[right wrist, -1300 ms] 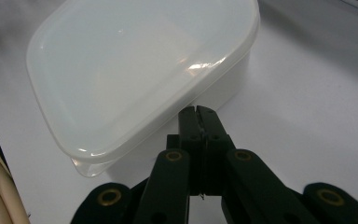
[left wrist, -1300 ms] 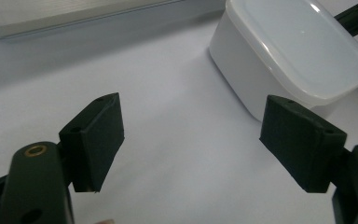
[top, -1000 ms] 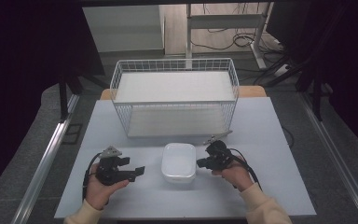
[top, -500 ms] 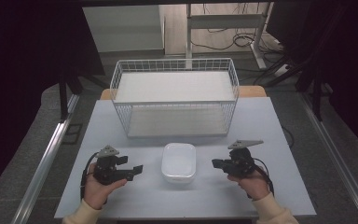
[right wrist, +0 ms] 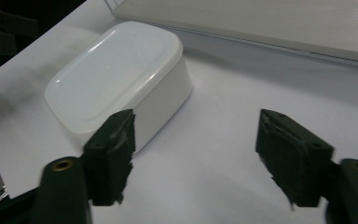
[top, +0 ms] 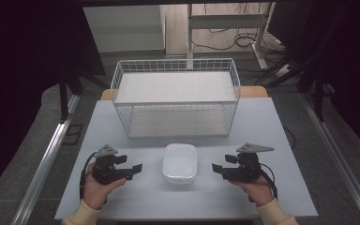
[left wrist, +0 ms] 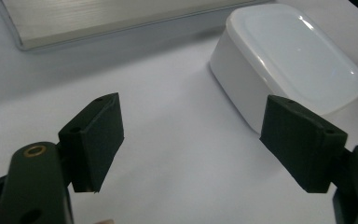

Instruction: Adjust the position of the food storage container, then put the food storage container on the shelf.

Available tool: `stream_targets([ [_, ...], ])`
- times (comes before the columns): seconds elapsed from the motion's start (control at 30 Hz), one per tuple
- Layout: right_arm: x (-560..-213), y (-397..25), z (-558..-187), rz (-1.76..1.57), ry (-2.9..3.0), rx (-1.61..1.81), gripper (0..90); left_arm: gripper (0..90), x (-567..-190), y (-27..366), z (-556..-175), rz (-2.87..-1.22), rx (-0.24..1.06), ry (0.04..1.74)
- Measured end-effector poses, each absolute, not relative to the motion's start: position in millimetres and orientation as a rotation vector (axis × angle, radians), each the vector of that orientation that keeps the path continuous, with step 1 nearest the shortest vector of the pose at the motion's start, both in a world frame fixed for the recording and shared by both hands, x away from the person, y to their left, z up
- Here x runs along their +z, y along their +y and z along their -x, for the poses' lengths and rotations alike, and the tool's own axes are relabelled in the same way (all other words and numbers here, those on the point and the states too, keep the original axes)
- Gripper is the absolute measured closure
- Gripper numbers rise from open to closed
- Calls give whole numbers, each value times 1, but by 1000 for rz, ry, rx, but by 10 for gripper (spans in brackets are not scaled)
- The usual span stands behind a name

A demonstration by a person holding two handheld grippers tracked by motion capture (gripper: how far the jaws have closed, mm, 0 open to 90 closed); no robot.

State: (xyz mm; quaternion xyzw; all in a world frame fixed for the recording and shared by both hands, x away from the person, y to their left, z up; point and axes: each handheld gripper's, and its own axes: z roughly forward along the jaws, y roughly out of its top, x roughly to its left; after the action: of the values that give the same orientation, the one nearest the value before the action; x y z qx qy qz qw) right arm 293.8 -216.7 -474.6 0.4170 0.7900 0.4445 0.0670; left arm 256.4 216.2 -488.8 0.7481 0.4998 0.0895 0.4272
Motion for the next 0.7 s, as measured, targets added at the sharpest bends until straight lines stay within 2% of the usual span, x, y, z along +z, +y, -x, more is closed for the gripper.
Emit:
stream_targets([
  [0.37,-467,-215,-291,-1234,2365,1398,227,213,-483,212,-258,-1857,213,1237],
  [0.63,-462,-211,-290,-1259,2353,1420,263,225,-479,207,-259,-1844,184,1254],
  [0.7,-462,-209,-291,-1275,2347,1443,272,225,-475,203,-264,-1826,123,1258],
])
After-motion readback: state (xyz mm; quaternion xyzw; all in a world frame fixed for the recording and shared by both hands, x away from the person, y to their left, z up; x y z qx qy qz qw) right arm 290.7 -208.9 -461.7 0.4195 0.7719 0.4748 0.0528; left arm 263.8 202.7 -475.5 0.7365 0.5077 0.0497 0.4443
